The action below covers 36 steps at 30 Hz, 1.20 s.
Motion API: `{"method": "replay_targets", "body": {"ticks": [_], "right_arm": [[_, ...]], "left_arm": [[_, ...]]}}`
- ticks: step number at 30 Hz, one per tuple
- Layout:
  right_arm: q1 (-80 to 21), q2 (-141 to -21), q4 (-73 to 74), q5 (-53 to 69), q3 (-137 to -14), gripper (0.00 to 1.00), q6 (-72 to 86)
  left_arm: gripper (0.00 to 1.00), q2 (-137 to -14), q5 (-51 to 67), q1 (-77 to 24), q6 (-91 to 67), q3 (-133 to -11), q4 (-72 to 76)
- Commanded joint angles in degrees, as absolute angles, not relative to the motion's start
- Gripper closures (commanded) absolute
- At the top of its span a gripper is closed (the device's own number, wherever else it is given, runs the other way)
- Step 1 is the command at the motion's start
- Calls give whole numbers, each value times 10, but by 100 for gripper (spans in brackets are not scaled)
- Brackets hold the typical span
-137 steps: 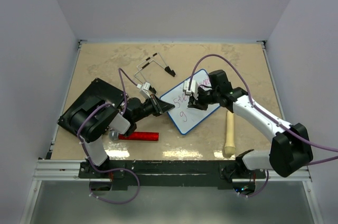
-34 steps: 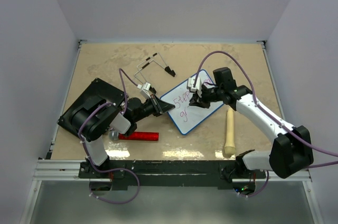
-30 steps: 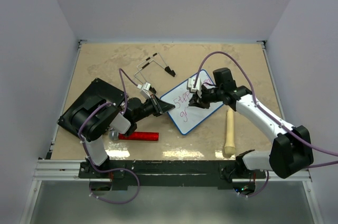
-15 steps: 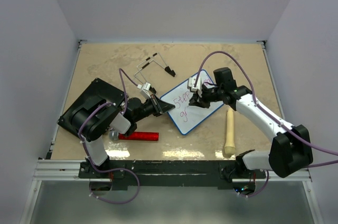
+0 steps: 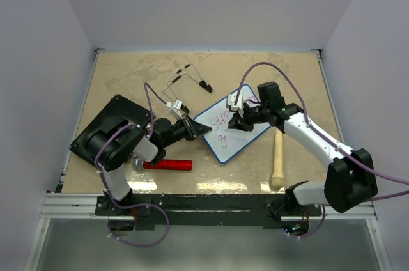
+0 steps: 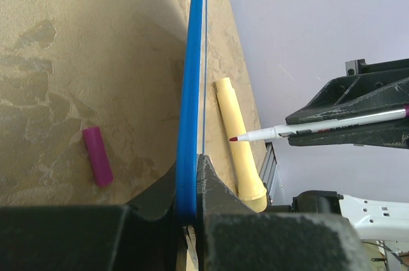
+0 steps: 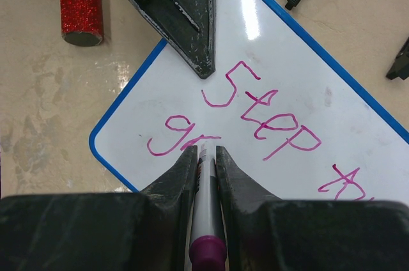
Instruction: Write a sentence on the whiteboard
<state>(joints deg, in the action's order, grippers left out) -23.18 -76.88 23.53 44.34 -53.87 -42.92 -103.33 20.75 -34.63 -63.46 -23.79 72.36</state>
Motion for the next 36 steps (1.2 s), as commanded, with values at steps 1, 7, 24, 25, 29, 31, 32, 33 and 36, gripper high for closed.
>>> {"method": "replay_targets", "body": {"ticks": [1, 7, 24, 25, 29, 31, 32, 33, 36], "right_arm": [[-230, -774, 222, 456, -537, 100, -428], [-231, -788, 217, 447, -540, 100, -417], [-237, -815, 226, 421, -542, 100, -419], [-237, -816, 224, 418, -543, 100, -418], [-236, -817, 215, 389, -543, 100, -401], [-236, -814, 211, 379, -543, 100, -396], [-236, -813, 208, 373, -542, 100, -392], [-236, -811, 207, 363, -542, 100, -390], [-236, -806, 202, 350, -541, 100, -383]], "left_arm": [[100, -1037, 220, -349, -620, -243, 854], [100, -1040, 220, -349, -621, -242, 860], [100, -1040, 220, -349, -621, -238, 864], [100, -1040, 220, -349, -621, -239, 864], [100, -1037, 219, -349, -621, -236, 864], [100, -1037, 219, -349, -621, -236, 865], [100, -1037, 219, -349, -621, -236, 864], [100, -1038, 219, -349, -621, -236, 864], [100, -1038, 219, -349, -621, -236, 864]]}}
